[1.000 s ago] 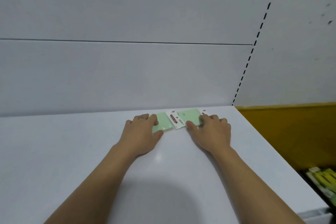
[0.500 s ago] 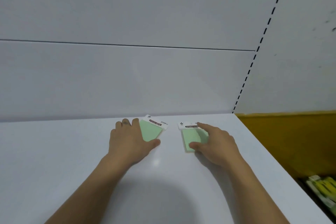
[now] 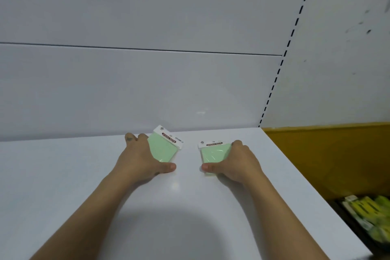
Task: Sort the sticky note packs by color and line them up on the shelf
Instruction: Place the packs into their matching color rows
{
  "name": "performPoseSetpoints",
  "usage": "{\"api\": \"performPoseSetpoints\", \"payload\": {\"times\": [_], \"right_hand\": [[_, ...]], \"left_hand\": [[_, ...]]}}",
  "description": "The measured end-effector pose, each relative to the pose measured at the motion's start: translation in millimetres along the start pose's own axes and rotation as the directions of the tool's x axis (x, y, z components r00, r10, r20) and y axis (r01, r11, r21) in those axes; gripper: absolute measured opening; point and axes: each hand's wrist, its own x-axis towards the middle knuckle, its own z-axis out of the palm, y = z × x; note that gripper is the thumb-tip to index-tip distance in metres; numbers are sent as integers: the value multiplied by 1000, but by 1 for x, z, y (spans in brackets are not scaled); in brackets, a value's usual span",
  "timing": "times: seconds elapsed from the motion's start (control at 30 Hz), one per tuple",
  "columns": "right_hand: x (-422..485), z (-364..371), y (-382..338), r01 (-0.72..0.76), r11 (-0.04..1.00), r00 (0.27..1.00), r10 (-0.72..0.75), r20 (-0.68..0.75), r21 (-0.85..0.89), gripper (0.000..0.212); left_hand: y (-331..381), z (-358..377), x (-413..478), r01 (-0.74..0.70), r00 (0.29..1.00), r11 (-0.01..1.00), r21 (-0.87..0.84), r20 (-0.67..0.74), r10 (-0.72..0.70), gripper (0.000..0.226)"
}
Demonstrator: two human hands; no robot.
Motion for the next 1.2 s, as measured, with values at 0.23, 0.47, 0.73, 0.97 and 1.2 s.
{"api": "performPoseSetpoints", "payload": {"times": [0.23,0.47,0.73,0.97,1.2], "right_hand": [[6,-4,14,108,969,993,-96,-64,221,53],[3,-16,15,188,962,975,-159,-153,197,44],[0,-26,2,306,944,928,-265,-262,128,24],[2,-25,-27,418,873,890,-338,-307,250,16],[-16,-18,-95,492,718,870,-427,-247,492,23]], "left_hand": [[-7,-5,4,-35,998,993,-113,-47,29,45],[14,-32,-1,-20,1000,990,-138,10,22,32],[16,-74,-20,-100,990,990,-102,-113,89,15],[-1,-110,-43,-108,968,984,-142,-241,72,14],[-41,-155,-76,-111,916,955,-273,-402,-8,22]]}}
